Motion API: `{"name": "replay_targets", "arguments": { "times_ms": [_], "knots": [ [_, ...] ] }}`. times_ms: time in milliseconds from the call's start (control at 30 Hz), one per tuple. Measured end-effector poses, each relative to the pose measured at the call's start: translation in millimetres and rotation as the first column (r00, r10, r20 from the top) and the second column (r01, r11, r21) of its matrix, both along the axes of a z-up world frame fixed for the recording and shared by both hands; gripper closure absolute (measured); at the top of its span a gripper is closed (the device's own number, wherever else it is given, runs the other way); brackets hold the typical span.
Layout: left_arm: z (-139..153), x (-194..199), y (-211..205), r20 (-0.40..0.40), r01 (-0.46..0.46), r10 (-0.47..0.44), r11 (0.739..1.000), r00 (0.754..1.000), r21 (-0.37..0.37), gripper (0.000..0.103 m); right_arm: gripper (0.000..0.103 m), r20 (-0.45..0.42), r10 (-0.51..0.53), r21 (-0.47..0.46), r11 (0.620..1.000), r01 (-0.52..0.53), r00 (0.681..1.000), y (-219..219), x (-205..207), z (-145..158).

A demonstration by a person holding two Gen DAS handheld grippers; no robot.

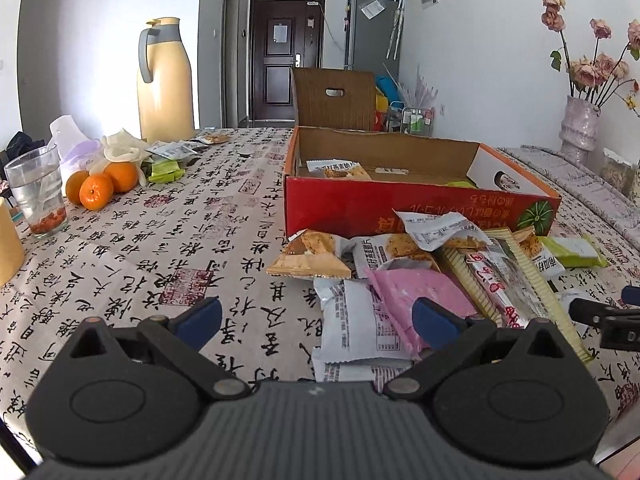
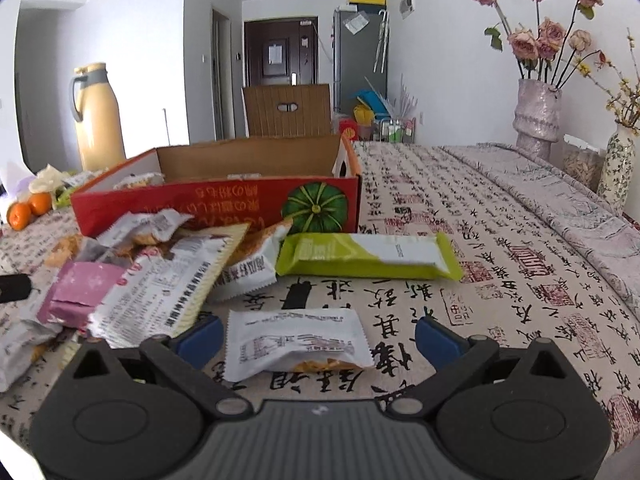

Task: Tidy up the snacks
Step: 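Withdraw both tools from the box back toward the snack pile, then grasp a white packet with the right tool while the left tool grasps another white packet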

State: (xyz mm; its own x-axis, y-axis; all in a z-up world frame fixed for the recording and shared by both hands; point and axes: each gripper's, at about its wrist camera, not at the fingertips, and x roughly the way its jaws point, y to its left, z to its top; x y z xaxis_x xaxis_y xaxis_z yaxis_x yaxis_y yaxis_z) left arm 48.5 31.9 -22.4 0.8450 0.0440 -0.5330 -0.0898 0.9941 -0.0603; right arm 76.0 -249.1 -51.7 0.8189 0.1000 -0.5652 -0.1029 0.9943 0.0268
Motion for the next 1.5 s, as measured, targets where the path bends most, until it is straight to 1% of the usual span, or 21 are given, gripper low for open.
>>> {"name": "replay_targets", "arguments": {
  "times_ms": [200,333,467,500,533,567,633,667,733,800,933,1267,1500],
  "knots": [
    [-2.4,3.4,0.5,-0.011,-0.001,0.001,1.000,1.000,0.001,0.000,0.005,-0.033,0.032,0.012,0.999,-0.032,0.999,0.9,15.4,-5.4],
    [-4.1,5.2,1.0,-0.016,0.000,0.000,1.000,1.000,0.000,0.000,0.008,-0.062,0.046,-0.002,0.999,-0.046,0.997,5.8,20.1,-13.7],
    [-5.8,7.3,1.4,-0.023,-0.002,0.002,1.000,1.000,-0.002,0.000,0.008,-0.041,0.052,-0.003,0.999,-0.052,0.998,5.9,17.5,-15.4],
    [-6.2,7.9,1.4,-0.024,-0.001,0.001,1.000,1.000,-0.003,0.000,0.011,-0.035,0.056,-0.001,0.998,-0.056,0.998,6.0,16.6,-15.8],
    [-6.5,8.1,1.3,-0.025,-0.001,0.001,1.000,1.000,-0.003,0.000,0.018,-0.030,0.060,0.000,0.998,-0.060,0.998,5.6,16.1,-15.6],
    [-7.0,8.4,1.3,-0.027,-0.001,0.001,1.000,1.000,-0.004,0.000,0.022,-0.022,0.067,0.003,0.998,-0.067,0.998,6.1,15.0,-15.2],
    [-7.7,8.6,1.3,-0.030,0.000,0.000,1.000,1.000,-0.005,0.000,0.039,-0.013,0.078,0.009,0.997,-0.078,0.997,6.3,14.1,-13.8],
    [-8.0,8.6,1.4,-0.031,-0.001,0.000,1.000,1.000,-0.005,0.000,0.043,-0.010,0.082,0.013,0.997,-0.082,0.997,6.3,13.9,-13.1],
    [-8.1,8.2,1.7,-0.031,-0.002,0.002,1.000,1.000,-0.005,0.000,0.062,-0.004,0.085,0.021,0.996,-0.085,0.996,5.7,13.0,-11.9],
    [-7.8,7.9,2.2,-0.031,-0.004,0.004,1.000,1.000,-0.007,0.000,0.072,-0.004,0.088,0.037,0.995,-0.087,0.996,3.8,12.3,-10.7],
    [-7.5,7.3,2.3,-0.032,-0.002,0.001,1.000,0.999,-0.007,0.000,0.081,0.002,0.085,0.043,0.995,-0.085,0.996,3.2,8.5,-9.5],
    [-5.4,3.0,-2.8,-0.061,0.033,-0.034,0.999,0.998,-0.018,0.000,0.082,0.051,0.044,0.071,0.996,-0.048,0.998,-5.4,-3.0,1.5],
    [-12.0,1.1,-15.2,-0.120,0.060,-0.057,0.998,0.991,0.019,0.000,0.082,0.068,0.050,0.080,0.995,-0.056,0.996,-5.3,-13.1,4.4]
  ]
}}
